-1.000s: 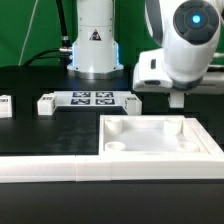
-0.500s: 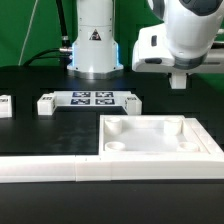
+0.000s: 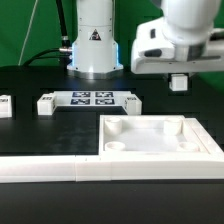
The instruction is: Assemble one leg
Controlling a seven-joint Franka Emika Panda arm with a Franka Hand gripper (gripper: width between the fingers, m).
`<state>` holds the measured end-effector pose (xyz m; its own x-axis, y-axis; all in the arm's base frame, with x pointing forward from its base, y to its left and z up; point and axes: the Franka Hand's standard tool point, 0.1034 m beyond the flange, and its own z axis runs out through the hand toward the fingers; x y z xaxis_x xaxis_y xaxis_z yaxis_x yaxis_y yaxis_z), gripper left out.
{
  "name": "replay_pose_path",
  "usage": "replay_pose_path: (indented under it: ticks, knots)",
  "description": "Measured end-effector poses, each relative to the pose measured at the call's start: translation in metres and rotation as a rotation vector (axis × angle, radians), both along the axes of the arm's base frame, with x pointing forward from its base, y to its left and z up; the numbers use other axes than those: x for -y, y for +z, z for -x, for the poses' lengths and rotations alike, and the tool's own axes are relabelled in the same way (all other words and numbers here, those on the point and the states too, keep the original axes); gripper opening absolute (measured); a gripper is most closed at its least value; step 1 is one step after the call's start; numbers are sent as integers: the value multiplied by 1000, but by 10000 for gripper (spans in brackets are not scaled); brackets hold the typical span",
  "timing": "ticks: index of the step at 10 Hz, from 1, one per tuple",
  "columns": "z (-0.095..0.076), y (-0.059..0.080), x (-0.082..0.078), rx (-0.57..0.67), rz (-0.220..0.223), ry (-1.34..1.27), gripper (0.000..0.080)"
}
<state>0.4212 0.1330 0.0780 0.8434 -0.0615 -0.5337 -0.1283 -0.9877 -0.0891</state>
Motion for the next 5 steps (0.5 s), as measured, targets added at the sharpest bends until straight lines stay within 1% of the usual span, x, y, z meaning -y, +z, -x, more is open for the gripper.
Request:
replay_pose_path:
  ticks: [1, 2, 4, 5]
  knots:
    - [-15, 10, 8, 75, -2, 11, 288]
    - [-27, 15, 9, 176, 3, 12, 288]
    - [-26, 13, 8, 335, 18, 3, 288]
    - [-32, 13, 7, 459, 25, -2, 288]
